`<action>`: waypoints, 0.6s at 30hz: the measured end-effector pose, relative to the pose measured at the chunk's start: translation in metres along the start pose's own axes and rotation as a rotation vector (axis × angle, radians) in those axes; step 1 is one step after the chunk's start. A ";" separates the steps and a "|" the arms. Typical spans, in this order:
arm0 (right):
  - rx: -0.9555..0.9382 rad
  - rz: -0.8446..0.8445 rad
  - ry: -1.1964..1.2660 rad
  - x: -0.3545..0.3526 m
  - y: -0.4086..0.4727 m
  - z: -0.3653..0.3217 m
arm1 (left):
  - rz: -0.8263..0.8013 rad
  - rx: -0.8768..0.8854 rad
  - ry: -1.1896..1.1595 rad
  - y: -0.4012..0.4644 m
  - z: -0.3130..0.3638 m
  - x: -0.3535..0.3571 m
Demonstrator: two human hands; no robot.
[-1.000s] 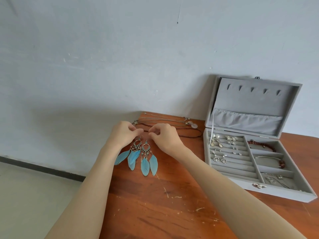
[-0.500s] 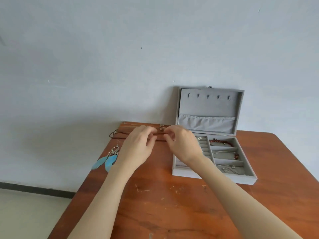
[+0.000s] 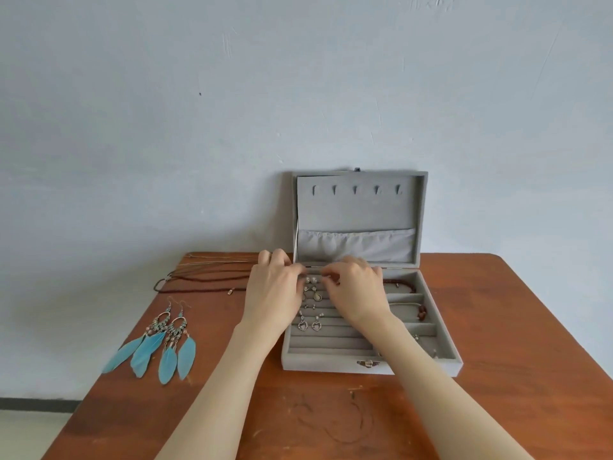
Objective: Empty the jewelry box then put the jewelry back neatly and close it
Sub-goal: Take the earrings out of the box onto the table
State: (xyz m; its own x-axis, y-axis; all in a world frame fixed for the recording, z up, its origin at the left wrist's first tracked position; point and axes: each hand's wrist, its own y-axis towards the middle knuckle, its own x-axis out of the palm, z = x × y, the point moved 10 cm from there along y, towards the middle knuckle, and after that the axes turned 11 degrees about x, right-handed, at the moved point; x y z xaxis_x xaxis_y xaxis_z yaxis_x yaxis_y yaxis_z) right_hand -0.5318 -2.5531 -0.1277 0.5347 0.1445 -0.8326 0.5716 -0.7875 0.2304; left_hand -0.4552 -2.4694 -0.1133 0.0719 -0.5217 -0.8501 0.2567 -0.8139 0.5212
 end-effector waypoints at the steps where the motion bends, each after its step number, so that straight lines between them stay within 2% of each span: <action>1: -0.002 -0.005 -0.014 0.004 0.003 -0.001 | -0.019 -0.009 -0.014 0.001 -0.002 0.004; 7: -0.026 -0.030 -0.077 0.014 0.010 -0.006 | -0.125 -0.002 -0.055 0.009 -0.008 0.012; 12: -0.032 -0.017 -0.077 0.013 0.009 -0.007 | -0.135 0.014 -0.069 0.010 -0.005 0.014; 18: -0.036 -0.003 0.066 0.001 -0.001 -0.005 | -0.033 0.021 -0.173 -0.003 -0.006 -0.004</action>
State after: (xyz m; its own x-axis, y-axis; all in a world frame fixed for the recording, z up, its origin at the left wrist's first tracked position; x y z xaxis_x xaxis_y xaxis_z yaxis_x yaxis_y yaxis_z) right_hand -0.5287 -2.5495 -0.1258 0.5724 0.1871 -0.7983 0.5944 -0.7654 0.2468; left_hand -0.4507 -2.4634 -0.1118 -0.1037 -0.5295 -0.8419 0.2357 -0.8355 0.4964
